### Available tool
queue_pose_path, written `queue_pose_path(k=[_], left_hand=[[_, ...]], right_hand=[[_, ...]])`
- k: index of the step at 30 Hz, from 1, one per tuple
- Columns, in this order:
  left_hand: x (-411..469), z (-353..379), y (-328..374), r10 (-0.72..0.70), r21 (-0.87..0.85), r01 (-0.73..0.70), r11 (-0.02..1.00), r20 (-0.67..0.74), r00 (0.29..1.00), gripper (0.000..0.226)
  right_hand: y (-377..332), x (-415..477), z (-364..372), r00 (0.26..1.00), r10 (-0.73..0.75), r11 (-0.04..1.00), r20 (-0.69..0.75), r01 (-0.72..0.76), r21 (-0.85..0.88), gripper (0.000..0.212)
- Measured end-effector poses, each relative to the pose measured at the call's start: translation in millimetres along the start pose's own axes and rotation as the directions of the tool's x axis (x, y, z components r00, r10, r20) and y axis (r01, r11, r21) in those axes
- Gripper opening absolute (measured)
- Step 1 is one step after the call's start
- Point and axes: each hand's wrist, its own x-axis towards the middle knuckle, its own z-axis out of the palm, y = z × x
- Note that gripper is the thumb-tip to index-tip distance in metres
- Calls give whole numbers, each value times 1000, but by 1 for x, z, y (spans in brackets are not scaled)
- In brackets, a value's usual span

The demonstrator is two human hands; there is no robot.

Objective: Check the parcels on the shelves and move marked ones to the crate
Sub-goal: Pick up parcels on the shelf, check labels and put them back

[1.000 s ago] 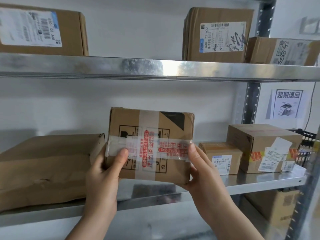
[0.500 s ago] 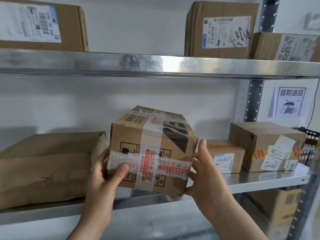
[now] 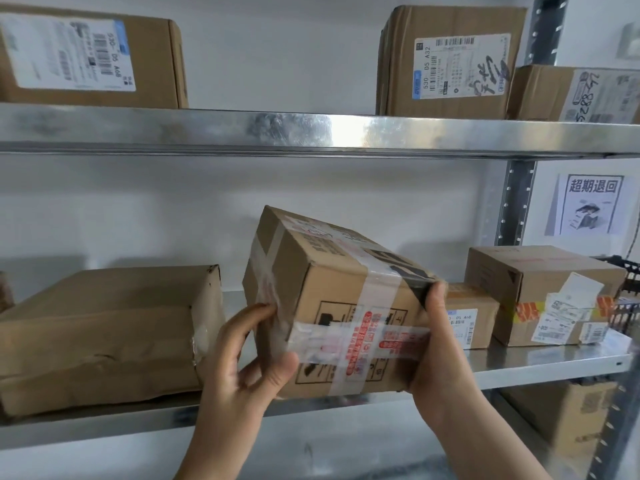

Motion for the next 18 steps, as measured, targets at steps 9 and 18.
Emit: queue_pose_path(k=[9,18], left_hand=[[19,3,19,-116,40,119,992,-70,991,79],[24,-2,-1,-144,87,129,988,188,972,140]], right_hand=[[-6,11,-20,999,-16,997,48,12,75,81],[-2,14,-16,993,112,984,35,-115,136,82]])
